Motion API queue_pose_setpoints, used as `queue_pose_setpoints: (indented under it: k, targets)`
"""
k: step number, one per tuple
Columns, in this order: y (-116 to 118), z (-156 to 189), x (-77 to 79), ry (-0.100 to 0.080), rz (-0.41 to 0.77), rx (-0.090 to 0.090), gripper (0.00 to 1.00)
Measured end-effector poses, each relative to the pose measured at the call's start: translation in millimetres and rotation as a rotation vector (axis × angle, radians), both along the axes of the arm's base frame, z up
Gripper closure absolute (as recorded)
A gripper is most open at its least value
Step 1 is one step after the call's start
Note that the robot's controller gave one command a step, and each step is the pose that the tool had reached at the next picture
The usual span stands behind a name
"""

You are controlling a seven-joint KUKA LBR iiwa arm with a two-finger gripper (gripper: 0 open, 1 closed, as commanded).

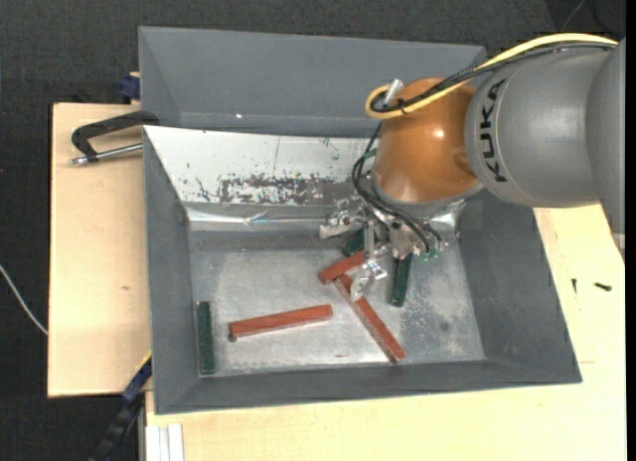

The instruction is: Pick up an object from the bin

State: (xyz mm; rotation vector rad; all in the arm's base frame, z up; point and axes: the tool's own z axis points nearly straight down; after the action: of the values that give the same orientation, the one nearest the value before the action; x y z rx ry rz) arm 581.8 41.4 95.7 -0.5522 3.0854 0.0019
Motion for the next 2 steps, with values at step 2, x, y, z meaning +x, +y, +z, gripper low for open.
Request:
queue_pose_setpoints:
  k: [2]
  targets:
    - [-20.2, -12.7, 10.5, 0.006, 0.052, -0.001, 1.0]
